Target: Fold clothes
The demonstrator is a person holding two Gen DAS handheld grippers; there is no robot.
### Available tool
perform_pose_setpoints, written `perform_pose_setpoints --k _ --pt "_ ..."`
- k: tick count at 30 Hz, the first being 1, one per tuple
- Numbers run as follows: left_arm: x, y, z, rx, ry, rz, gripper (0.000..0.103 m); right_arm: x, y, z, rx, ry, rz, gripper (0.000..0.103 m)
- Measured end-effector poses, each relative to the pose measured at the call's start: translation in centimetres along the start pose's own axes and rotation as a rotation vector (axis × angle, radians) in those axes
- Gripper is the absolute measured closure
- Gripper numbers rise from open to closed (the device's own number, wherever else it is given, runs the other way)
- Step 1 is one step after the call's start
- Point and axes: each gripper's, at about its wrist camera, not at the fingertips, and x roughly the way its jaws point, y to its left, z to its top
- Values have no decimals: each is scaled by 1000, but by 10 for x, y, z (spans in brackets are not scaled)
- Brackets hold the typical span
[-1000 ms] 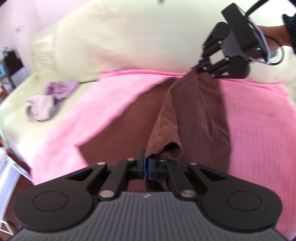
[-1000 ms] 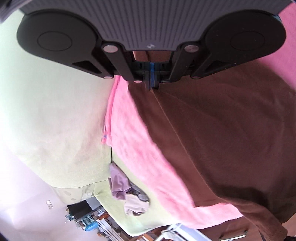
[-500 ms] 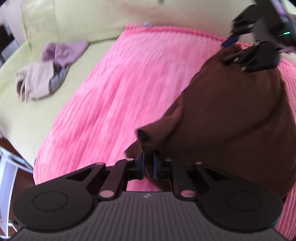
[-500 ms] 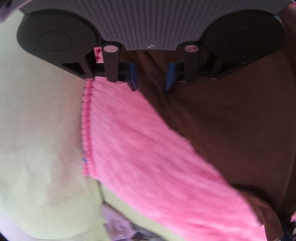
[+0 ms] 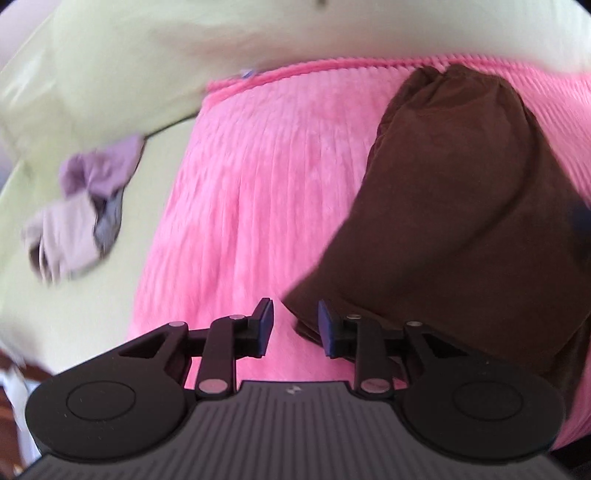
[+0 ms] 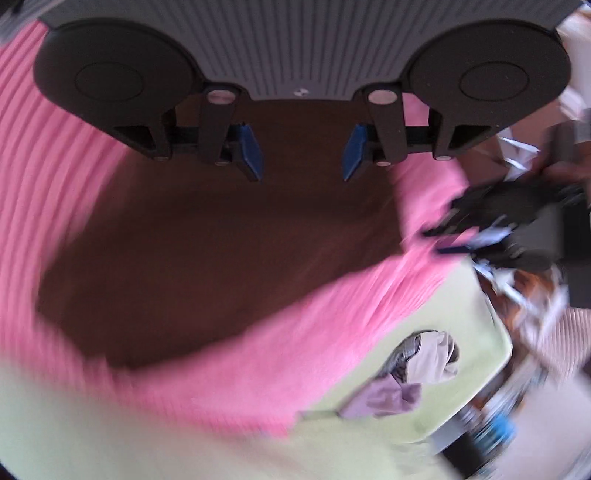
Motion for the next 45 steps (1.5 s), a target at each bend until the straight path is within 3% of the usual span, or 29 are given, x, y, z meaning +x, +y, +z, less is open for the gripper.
perform_pose_setpoints --k 1,4,7,8,9,10,12,14,16,17,21,23,26,28,29,36,41,45 --pt "1 1 1 11 2 -7 65 0 1 -12 42 16 8 59" --pt "26 11 13 155 60 -139 58 3 7 -40 156 33 5 56" --pt "45 18 18 268 98 -232 59 7 13 -54 257 -20 -46 53" --pt "48 21 19 284 96 -267 65 5 17 -63 326 -61 -80 53" --pt "51 24 20 300 94 -303 82 1 23 -72 392 -110 -115 53" --pt "54 29 21 306 94 -365 91 0 28 -77 424 -139 -138 53" --pt "59 32 21 322 90 -434 96 7 58 -98 463 -239 -264 53" --pt "61 34 19 370 72 -484 97 21 91 -113 389 -262 -417 63" --pt "63 34 17 417 56 -499 97 32 108 -125 360 -269 -503 77" --pt "62 34 17 432 53 -504 97 31 107 -131 415 -291 -494 79" --pt "61 31 15 505 27 -514 96 23 99 -148 625 -434 -488 79" --pt "60 31 13 526 15 -516 96 28 96 -151 661 -475 -515 79" --pt "60 32 12 530 6 -521 96 44 88 -151 716 -520 -486 78" --pt "60 35 14 529 5 -523 96 55 83 -148 708 -494 -490 81" --pt "60 37 15 531 4 -524 96 61 81 -146 703 -479 -493 99" --pt "38 37 12 562 -45 -548 96 9 99 -140 608 -572 -610 100" --pt "50 28 -2 578 -21 -497 96 24 84 -146 629 -481 -616 100" --pt "44 30 1 579 -76 -481 97 20 94 -145 611 -563 -638 100"
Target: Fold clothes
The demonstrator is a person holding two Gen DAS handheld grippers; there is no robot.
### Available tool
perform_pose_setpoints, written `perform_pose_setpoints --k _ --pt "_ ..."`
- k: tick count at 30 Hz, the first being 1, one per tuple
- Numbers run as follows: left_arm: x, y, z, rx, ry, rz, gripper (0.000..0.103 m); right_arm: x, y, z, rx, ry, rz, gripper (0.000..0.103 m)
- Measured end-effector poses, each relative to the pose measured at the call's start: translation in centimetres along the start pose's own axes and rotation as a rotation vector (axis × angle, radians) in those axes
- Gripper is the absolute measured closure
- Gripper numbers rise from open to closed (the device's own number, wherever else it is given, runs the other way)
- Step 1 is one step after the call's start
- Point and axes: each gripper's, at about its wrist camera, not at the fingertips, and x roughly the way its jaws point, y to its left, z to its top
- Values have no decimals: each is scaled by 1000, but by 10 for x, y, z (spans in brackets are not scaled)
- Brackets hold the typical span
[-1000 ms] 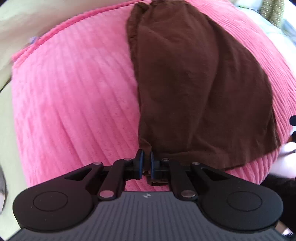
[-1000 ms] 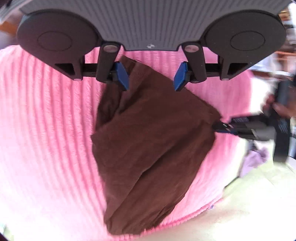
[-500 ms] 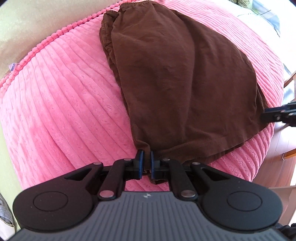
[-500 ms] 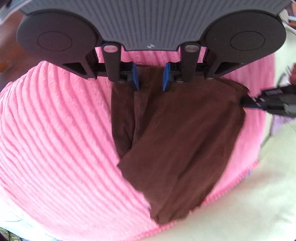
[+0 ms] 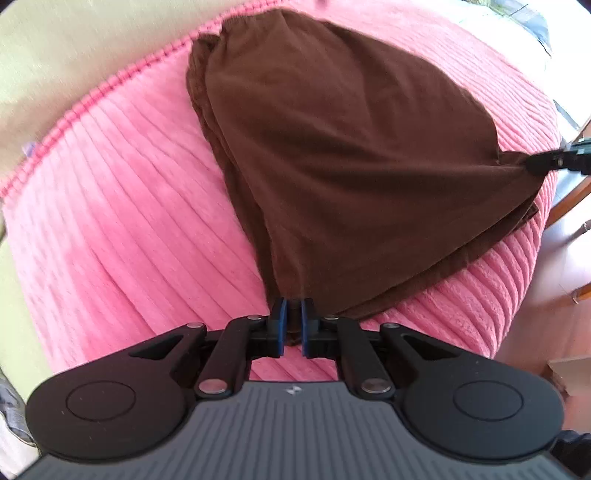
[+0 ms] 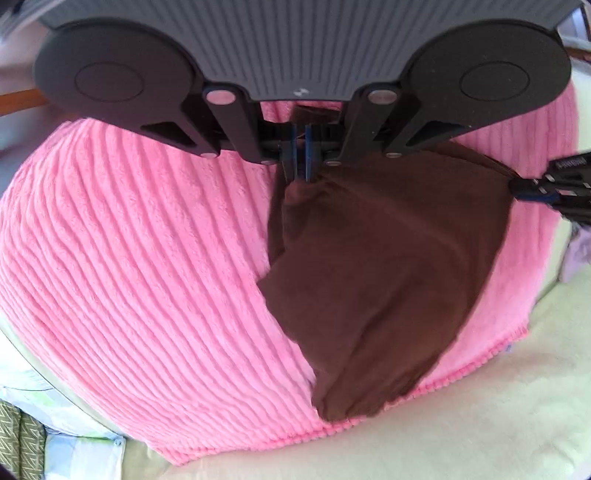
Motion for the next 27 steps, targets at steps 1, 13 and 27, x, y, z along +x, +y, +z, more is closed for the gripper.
perform_pose_setpoints --k 1,13,27 --pt "0 0 0 1 4 1 97 -1 2 0 -9 -17 -4 100" --pt "3 2 5 -2 31 -15 74 9 12 -33 34 106 21 66" --pt "-19 -2 -8 -1 -61 -17 103 -10 23 -27 -58 -20 -21 100"
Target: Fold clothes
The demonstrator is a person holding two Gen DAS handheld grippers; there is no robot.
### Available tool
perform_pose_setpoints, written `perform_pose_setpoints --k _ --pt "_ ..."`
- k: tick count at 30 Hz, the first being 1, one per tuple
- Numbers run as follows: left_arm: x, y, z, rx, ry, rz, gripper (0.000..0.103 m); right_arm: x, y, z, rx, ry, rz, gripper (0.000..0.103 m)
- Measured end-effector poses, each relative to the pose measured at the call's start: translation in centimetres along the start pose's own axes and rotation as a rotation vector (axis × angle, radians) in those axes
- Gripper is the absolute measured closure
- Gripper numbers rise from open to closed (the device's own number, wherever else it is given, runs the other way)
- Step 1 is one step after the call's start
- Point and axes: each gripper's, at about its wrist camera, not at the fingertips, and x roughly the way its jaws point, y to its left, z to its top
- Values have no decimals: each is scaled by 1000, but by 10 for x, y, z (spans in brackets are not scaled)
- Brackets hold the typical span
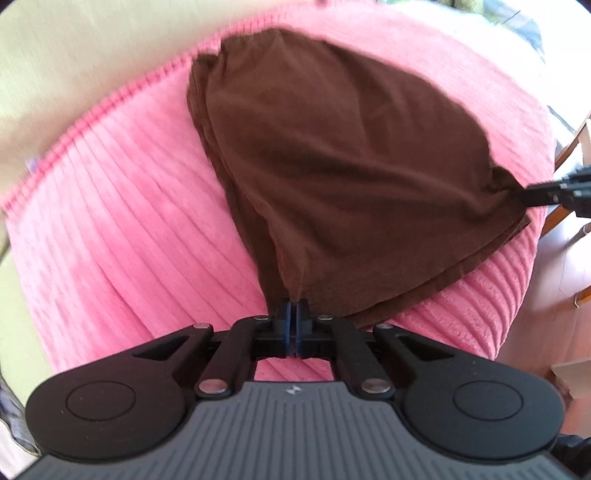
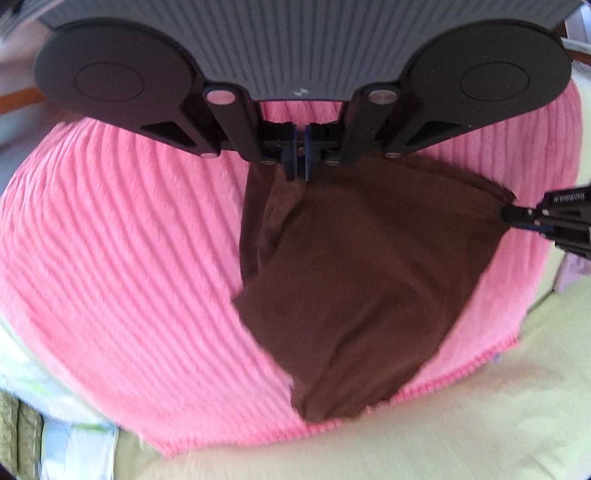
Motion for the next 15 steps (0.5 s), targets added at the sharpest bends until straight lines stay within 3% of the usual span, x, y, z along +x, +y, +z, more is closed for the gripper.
perform_pose_setpoints --k 4,6,12,13,15 --pt "6 -3 -14 -28 29 2 103 -9 1 3 -31 -43 -49 100" --pt "18 -5 -20 -44 61 0 103 1 -1 -8 -42 20 -97 101" --pt "29 -13 -35 -12 113 35 103 24 -3 -26 -2 119 -85 100" --pt "26 -12 -35 -10 121 35 103 23 -3 -25 11 123 -77 96" --pt "16 -8 -32 -18 128 30 103 17 -3 -15 52 144 -87 77"
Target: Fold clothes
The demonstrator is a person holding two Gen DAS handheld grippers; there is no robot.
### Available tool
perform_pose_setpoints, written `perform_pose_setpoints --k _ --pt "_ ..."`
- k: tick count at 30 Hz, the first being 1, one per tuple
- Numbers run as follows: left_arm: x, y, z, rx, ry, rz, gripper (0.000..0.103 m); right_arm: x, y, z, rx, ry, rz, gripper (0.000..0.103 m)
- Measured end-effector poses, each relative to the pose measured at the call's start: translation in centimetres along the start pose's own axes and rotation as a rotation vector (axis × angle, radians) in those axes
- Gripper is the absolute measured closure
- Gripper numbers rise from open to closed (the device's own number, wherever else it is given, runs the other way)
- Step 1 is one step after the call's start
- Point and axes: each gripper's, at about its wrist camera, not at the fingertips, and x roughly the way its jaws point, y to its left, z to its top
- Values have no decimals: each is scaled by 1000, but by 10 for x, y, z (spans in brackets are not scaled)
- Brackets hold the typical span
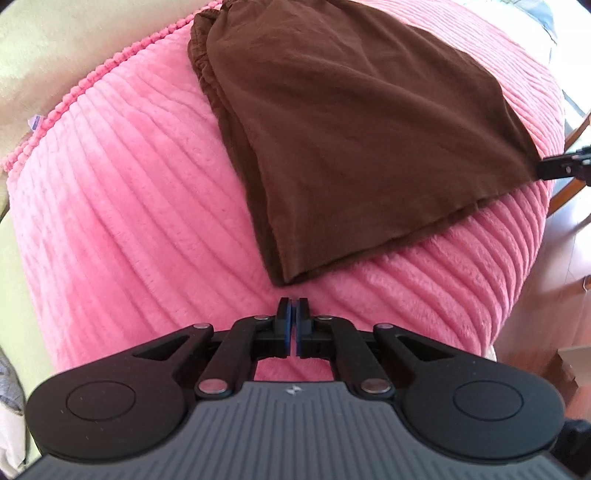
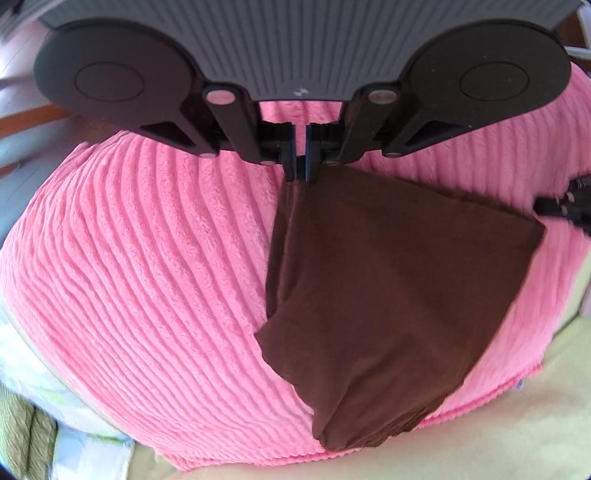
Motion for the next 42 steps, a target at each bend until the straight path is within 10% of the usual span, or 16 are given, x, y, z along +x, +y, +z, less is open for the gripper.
perform_pose_setpoints --k 7,14,17,20,24,28,34,36,42 --pt "-23 14 40 -82 -75 -64 72 -23 10 18 33 -81 -35 67" --pt "8 11 55 -111 2 -45 72 -13 31 70 -81 -115 56 67" --pt "11 12 56 -169 -8 -48 103 6 44 111 -263 -125 102 67" --pt "-4 0 68 -157 -17 19 102 22 62 162 -430 -128 182 67" --pt "-2 7 81 -284 205 150 16 32 75 231 -537 -77 316 48" --pt "12 32 80 -422 396 274 25 49 79 282 -617 -57 363 33" --pt "-5 45 138 -504 68 83 58 104 102 353 -833 -83 402 70" --pt "5 48 171 -477 -50 32 88 124 113 379 -855 -78 433 69" --pt "46 71 243 -430 -168 2 88 165 123 413 -860 -5 465 67"
